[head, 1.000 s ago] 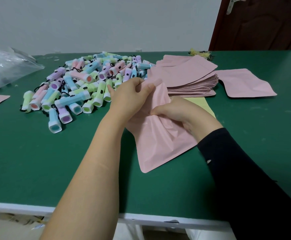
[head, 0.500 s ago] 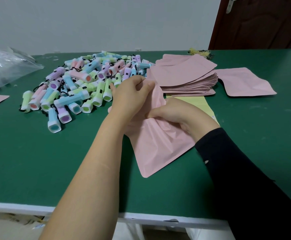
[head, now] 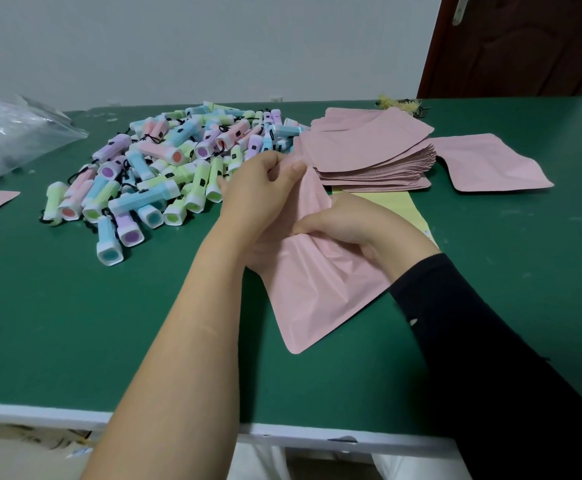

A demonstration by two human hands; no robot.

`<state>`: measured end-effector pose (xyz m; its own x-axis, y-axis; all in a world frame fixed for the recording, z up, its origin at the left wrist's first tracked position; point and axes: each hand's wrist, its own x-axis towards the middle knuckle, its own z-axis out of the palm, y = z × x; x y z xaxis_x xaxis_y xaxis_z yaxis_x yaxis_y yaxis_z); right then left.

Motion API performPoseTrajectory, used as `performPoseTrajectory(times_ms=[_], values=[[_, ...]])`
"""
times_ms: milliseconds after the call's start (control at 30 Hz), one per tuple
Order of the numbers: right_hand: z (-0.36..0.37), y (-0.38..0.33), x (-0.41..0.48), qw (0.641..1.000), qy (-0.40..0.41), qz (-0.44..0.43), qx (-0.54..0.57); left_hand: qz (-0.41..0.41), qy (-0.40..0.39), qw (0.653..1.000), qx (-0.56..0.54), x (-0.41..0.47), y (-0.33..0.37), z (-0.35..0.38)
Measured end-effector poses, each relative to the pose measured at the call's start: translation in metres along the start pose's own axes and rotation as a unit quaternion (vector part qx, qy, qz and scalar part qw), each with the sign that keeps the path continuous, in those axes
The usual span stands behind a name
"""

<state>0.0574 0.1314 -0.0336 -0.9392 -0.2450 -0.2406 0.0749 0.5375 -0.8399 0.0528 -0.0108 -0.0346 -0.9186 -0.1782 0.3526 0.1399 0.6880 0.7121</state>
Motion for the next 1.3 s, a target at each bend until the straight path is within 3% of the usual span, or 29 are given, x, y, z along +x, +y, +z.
performPoseTrajectory(times_ms=[133,700,1000,1300], values=[[-0.005,0.002,0.002,0.999,0.024,0.006,0.027,-0.007,-0.035,0.999,-0.009,0.005,-0.009,-0.005],[-0.016,0.007,0.008,0.993,0.062,0.02,0.097,-0.046,-0.055,0.996,-0.059,0.004,-0.018,-0.011],[-0.023,0.011,0.01,0.99,0.073,0.017,0.117,-0.06,-0.055,0.994,-0.067,0.005,-0.027,-0.012],[-0.026,0.012,0.01,0.988,0.063,0.017,0.143,-0.084,-0.007,0.99,-0.117,0.006,-0.028,-0.01]])
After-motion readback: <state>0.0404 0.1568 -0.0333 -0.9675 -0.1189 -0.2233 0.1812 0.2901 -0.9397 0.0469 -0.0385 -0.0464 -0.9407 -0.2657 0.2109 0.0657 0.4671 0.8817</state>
